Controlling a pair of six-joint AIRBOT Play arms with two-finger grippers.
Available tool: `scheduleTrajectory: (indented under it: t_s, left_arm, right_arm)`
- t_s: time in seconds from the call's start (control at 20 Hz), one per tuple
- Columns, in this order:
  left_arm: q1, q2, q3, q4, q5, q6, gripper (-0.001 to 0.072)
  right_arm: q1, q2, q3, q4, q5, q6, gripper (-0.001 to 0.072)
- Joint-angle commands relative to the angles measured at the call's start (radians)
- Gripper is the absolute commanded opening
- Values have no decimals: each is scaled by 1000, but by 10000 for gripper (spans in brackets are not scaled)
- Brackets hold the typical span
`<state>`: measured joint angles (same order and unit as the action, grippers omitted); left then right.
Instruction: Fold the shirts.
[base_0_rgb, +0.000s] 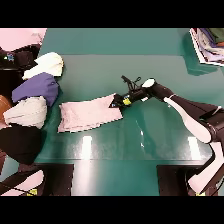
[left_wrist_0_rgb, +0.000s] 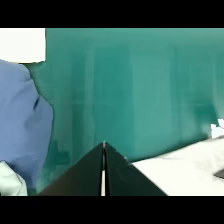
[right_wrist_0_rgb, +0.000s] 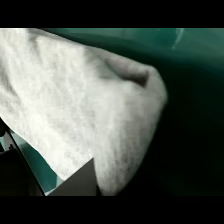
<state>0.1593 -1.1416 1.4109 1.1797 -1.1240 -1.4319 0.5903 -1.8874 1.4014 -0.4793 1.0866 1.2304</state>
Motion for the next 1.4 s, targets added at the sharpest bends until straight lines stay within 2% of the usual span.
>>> scheduleTrajectory:
  t_s: [0.0, 0.1, 0.25, 0.4, 0.55, 0.85, 1.0, 1.15, 1.3, 1.35]
  left_arm:
    - [-13, 1, 0, -11, -20, 0, 19]
    - [-56, 1, 0, -8, -19, 0, 18]
    - [-140, 1, 0, -7, -7, 0, 19]
    - [-212, 1, 0, -8, 11, 0, 19]
    - [-251, 1, 0, -9, 16, -2, 19]
    - [-254, 1, 0, -12, 18, -38, 19]
    - [-254, 1, 0, -13, 32, -39, 19]
    - [-254, 1, 0, -13, 49, -61, 19]
    - [-254, 1, 0, -13, 56, -60, 20]
    - [-254, 1, 0, -13, 55, -60, 20]
  right_arm:
    - [16, -4, 59, -42, -25, -2, 25]
    - [-31, 50, 55, -124, -39, 13, 14]
    - [-152, 166, 55, -298, -39, 100, 14]
    - [-336, 290, 54, -480, -2, 194, 14]
    - [-561, 407, 29, -599, 33, 260, 14]
    - [-1110, 676, -298, -606, -92, 319, 14]
    - [-1321, 785, -453, -616, -142, 343, 14]
    - [-1453, 858, -576, -622, -144, 343, 13]
    - [-1483, 892, -654, -622, -123, 334, 15]
    - [-1483, 897, -661, -622, -97, 313, 82]
